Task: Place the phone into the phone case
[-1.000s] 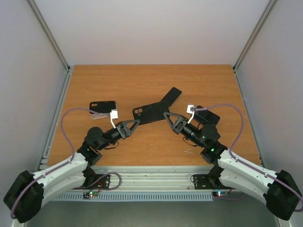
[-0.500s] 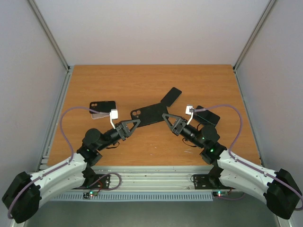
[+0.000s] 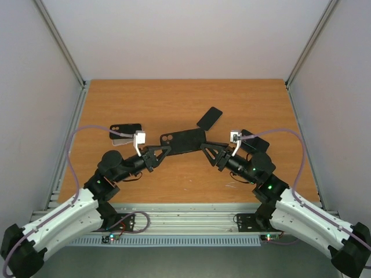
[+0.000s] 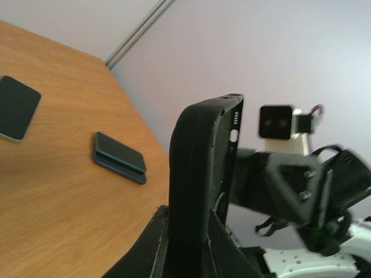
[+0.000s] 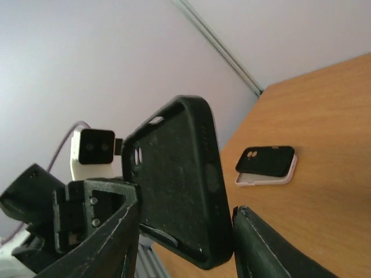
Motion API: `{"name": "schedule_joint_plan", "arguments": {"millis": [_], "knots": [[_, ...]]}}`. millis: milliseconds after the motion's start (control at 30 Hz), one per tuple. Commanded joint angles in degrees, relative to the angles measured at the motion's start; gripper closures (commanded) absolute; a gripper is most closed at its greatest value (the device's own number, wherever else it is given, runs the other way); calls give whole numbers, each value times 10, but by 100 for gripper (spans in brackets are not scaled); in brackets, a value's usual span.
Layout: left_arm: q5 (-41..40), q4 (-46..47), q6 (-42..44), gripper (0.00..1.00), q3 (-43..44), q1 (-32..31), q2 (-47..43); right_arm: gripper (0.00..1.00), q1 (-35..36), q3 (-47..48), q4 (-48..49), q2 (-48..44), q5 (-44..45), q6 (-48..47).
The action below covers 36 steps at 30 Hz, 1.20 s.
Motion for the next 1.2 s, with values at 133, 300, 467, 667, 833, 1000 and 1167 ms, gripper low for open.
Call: {"name": "schedule_joint_plan", "arguments": {"millis": [133,300,467,667,833,1000,1167], "knots": [[26,-350,189,99,152,0,-12,38,0,146,-326,-58,-9,-251],[55,-539,296,100,271,0,36,33,1,222,-467,-34,-57,-346],[91,-690,411,100,378,1,101,32,1,265,-518,8,-108,-398],[137,-735,496,99,421,1,149,33,1,303,-561,86,-178,-436],[165,-748,557,99,432,1,177,37,1,300,-549,130,-235,-447],[188,-773,596,99,453,0,211,45,2,302,-528,171,-285,-454],[186,-788,616,100,463,0,242,57,2,303,-508,200,-319,-453]]}}
